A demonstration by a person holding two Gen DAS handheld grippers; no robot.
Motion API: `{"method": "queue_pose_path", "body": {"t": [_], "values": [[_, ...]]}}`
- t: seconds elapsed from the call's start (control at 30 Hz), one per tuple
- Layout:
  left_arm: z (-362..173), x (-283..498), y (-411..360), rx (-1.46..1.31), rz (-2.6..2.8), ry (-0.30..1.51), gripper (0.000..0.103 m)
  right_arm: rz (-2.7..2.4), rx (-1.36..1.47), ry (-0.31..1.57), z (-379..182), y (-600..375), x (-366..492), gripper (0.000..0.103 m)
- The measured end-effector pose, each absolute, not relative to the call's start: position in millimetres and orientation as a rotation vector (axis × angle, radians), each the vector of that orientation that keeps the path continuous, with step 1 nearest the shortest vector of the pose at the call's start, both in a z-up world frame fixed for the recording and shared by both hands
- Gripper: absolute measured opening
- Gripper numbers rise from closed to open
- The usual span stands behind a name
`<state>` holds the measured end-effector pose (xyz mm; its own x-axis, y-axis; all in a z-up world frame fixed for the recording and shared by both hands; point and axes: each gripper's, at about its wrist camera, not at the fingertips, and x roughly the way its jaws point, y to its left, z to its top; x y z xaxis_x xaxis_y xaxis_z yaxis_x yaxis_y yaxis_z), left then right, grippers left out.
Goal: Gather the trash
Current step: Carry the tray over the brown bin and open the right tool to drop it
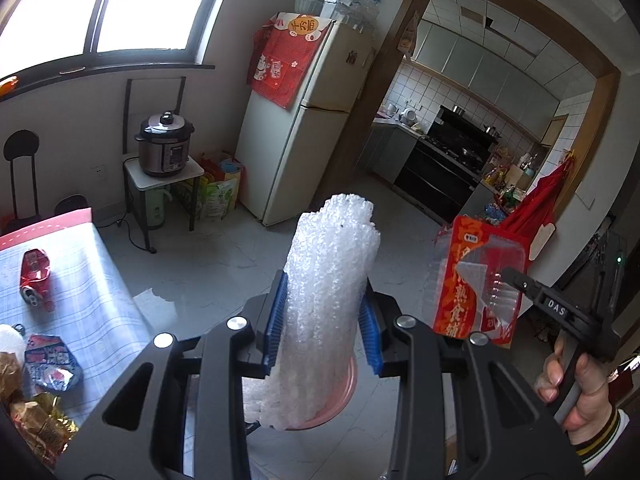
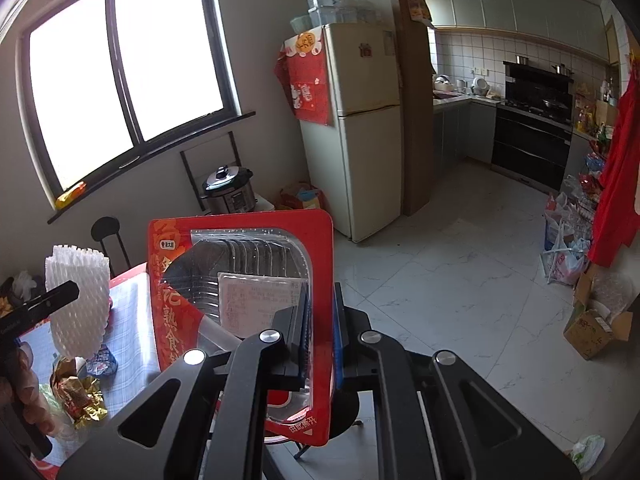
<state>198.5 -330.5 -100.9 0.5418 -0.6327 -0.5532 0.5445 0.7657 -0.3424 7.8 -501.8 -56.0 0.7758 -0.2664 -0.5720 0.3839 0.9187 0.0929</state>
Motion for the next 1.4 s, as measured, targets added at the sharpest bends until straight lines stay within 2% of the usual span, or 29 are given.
{"method": "queue_pose_path", "body": {"t": [0.13, 0.17, 0.23, 0.27, 0.3, 0.5, 0.8, 1.03, 1.23, 1.3, 1.37, 1.4], "values": [[-100.7, 212.5, -372.8, -0.120, -0.724, 0.707, 0.037, -0.402, 0.208, 0.579, -59.9, -522.9, 1.7, 0.010], [-101.4, 216.0, -379.3, -0.120, -0.724, 0.702, 0.040, -0.411, 0.217, 0.580, -60.9, -528.1, 1.1, 0.010], [-101.2, 222.6, -389.5, -0.131, -0.731, 0.693, 0.063, -0.415, 0.232, 0.583, -63.6, -533.4, 1.5, 0.010], [-99.7, 224.6, -390.5, -0.128, -0.723, 0.677, 0.082, -0.415, 0.229, 0.584, -64.4, -534.4, 1.0, 0.010], [-97.1, 224.6, -391.2, -0.119, -0.702, 0.649, 0.090, -0.416, 0.220, 0.585, -65.1, -533.7, 1.8, 0.010], [-92.5, 223.4, -372.4, -0.053, -0.622, 0.622, 0.095, -0.403, 0.156, 0.590, -68.5, -517.2, 18.0, 0.010], [-100.2, 216.2, -280.3, -0.095, -0.436, 0.670, 0.097, -0.344, 0.075, 0.636, -73.5, -481.4, 69.7, 0.010], [-96.8, 201.7, -215.7, -0.127, -0.310, 0.661, 0.097, -0.283, 0.038, 0.670, -77.4, -453.5, 113.0, 0.019], [-93.7, 186.3, -181.7, -0.166, -0.247, 0.655, 0.097, -0.225, 0.018, 0.693, -75.0, -432.7, 141.7, 0.021], [-91.1, 183.3, -175.4, -0.170, -0.236, 0.651, 0.097, -0.219, 0.011, 0.701, -73.1, -427.2, 147.9, 0.030], [-87.9, 178.7, -170.0, -0.170, -0.230, 0.640, 0.097, -0.202, 0.002, 0.705, -71.3, -421.3, 152.3, 0.052], [-86.0, 176.2, -168.5, -0.168, -0.228, 0.634, 0.097, -0.187, -0.009, 0.702, -69.9, -417.5, 153.5, 0.055]]}}
